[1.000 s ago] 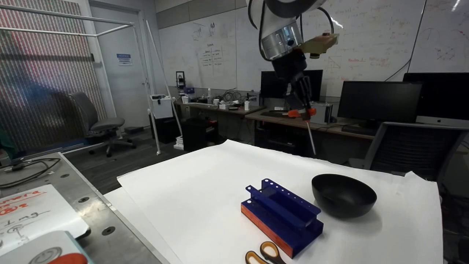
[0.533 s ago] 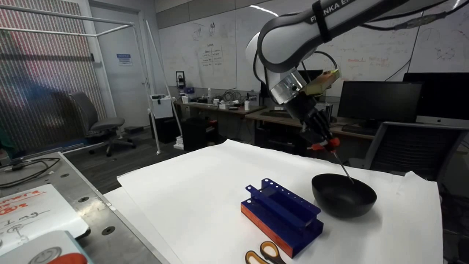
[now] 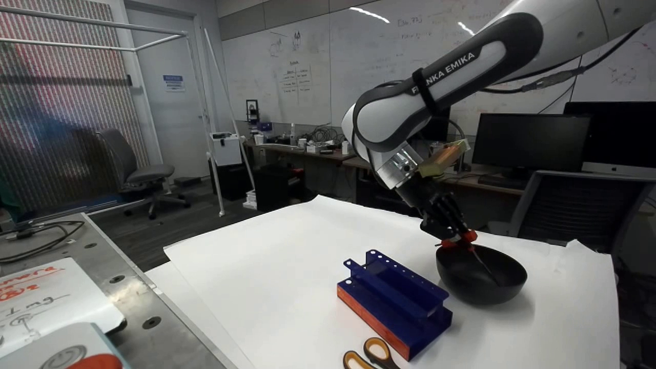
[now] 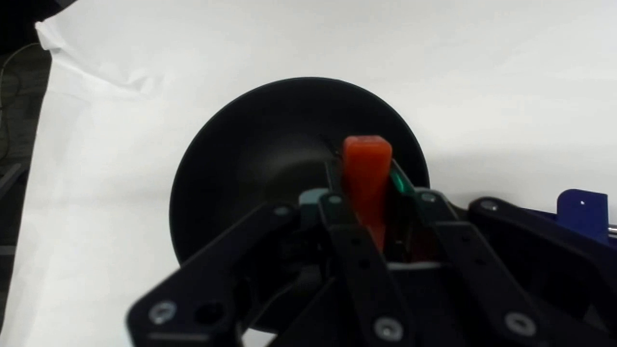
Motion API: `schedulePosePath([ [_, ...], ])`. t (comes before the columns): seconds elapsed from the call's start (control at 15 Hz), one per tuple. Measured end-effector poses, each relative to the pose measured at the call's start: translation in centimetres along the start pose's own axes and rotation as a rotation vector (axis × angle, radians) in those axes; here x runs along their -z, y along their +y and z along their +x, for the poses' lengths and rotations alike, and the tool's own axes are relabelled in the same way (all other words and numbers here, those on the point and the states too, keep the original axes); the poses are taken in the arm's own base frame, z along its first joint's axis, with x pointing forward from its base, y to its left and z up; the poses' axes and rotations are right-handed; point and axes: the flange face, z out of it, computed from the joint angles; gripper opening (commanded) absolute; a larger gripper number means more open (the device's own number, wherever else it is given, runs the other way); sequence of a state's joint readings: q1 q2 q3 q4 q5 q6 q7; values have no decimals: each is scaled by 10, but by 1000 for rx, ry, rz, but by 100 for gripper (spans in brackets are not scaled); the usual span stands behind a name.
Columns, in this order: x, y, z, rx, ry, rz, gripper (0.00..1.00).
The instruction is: Pick the orange object and put it in the bowl
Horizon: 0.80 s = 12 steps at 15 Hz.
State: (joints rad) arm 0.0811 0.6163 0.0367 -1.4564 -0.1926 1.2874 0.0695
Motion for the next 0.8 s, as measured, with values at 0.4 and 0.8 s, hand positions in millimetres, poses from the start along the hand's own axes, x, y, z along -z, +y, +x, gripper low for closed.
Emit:
schedulePosePath([
  [0.4, -3, 6, 5, -5, -10, 85, 92],
  [0.8, 37, 25, -25, 66, 82, 322, 100],
])
